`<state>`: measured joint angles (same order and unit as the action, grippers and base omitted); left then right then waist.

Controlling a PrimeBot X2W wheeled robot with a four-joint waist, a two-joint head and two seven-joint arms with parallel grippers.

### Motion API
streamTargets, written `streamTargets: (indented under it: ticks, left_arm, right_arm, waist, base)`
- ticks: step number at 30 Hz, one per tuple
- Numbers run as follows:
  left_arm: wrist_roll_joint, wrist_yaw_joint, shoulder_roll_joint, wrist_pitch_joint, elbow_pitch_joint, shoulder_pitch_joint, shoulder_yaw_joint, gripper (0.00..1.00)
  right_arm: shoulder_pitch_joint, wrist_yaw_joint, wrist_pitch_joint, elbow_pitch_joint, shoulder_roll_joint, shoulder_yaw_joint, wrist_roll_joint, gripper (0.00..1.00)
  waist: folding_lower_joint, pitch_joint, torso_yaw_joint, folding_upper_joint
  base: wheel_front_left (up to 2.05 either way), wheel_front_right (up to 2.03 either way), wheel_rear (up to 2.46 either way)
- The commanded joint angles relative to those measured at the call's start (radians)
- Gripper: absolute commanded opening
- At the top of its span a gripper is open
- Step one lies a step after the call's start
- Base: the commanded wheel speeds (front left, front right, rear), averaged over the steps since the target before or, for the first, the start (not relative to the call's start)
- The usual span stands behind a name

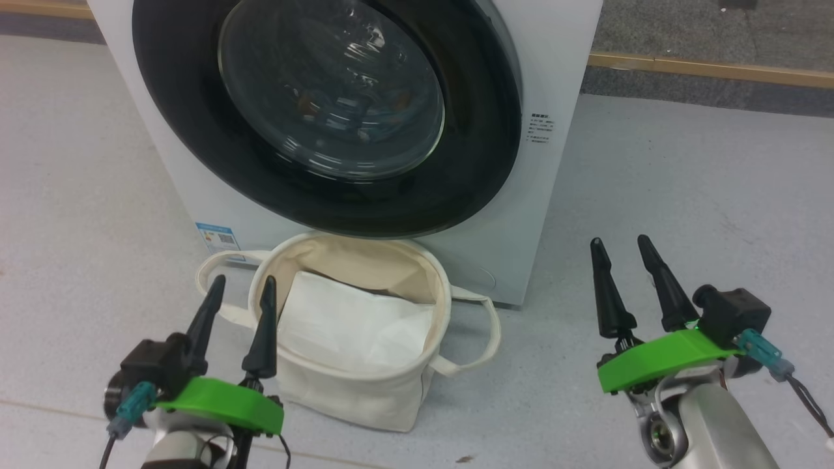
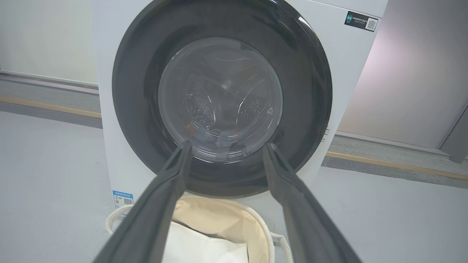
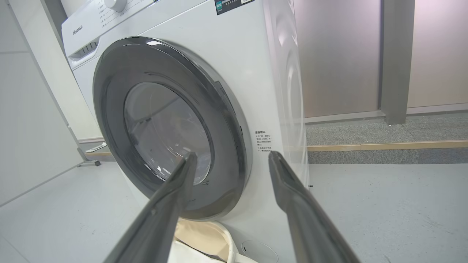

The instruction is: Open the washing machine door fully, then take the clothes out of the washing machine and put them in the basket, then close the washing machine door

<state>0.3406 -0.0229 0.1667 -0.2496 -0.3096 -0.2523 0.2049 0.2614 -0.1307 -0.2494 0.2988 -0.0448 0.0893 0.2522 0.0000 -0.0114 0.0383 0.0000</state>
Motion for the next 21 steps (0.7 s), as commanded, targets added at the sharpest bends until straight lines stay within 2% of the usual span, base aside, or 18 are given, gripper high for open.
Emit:
streamTargets:
  ticks: [1, 11, 21]
  left_arm:
    - [0.032, -0.017, 0.003, -0.011, 0.029, -0.054, -0.044, 1.0]
    - [0.036, -0.018, 0.013, -0.004, 0.033, -0.057, -0.033, 1.0]
    - [0.05, -0.022, 0.014, -0.003, 0.037, -0.049, -0.024, 1.0]
  right_arm:
    - [0.045, 0.0, -0.012, -0.024, -0.005, 0.032, 0.032, 1.0]
    - [0.055, 0.0, -0.012, -0.022, -0.005, 0.044, 0.04, 1.0]
    - [0.058, 0.0, -0.012, -0.009, -0.005, 0.038, 0.096, 1.0]
  waist:
    - [0.0, 0.002, 0.0, 0.0]
    - [0.0, 0.012, 0.001, 0.0]
    - [0.0, 0.01, 0.002, 0.0]
  base:
    - [0.0, 0.0, 0.0]
    - [0.0, 0.0, 0.0]
    - [0.0, 0.0, 0.0]
